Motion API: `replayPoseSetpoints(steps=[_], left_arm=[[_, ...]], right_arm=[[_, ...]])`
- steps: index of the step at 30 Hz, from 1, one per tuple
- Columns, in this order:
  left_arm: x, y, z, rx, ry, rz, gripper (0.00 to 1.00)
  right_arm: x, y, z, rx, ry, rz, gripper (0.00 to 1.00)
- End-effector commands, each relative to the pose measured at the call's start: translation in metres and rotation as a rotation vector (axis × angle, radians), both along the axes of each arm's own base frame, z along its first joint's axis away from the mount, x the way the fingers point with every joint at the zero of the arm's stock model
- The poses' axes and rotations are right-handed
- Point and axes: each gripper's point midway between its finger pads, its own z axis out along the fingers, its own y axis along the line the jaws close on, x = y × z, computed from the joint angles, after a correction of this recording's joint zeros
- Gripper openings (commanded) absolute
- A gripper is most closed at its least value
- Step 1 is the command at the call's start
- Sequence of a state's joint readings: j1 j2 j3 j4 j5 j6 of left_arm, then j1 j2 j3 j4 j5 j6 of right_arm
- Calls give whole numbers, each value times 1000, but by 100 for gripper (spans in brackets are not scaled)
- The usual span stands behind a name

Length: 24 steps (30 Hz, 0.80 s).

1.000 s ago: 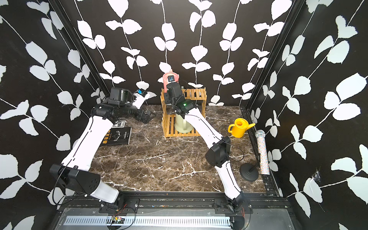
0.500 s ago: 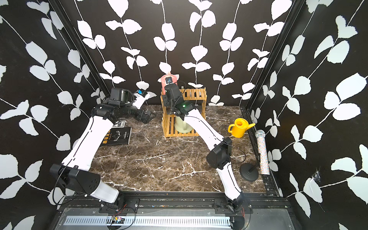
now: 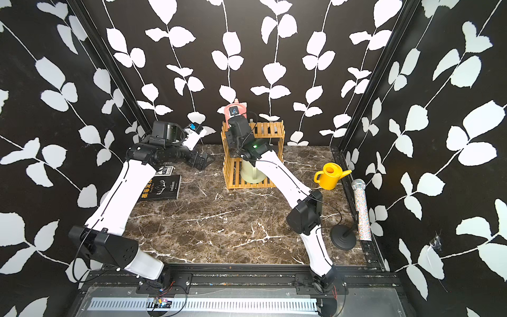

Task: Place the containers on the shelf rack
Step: 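Place the container on the shelf, then pick up a container from the center of the board.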

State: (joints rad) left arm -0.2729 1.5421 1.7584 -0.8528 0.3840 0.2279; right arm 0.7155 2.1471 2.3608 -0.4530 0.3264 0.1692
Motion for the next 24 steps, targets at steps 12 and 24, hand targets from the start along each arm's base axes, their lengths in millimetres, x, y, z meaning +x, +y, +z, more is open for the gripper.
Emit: replayPoseSetpoints(steps=[12,24], left_arm=[[-6,2,8,-14,-27,-5,99],[-15,-14,2,-67,-15,-81,98]], right_arm=[[-29,-21,52,47,-68,-11,55],[-78,-102,37,-15,-25,-163,76]])
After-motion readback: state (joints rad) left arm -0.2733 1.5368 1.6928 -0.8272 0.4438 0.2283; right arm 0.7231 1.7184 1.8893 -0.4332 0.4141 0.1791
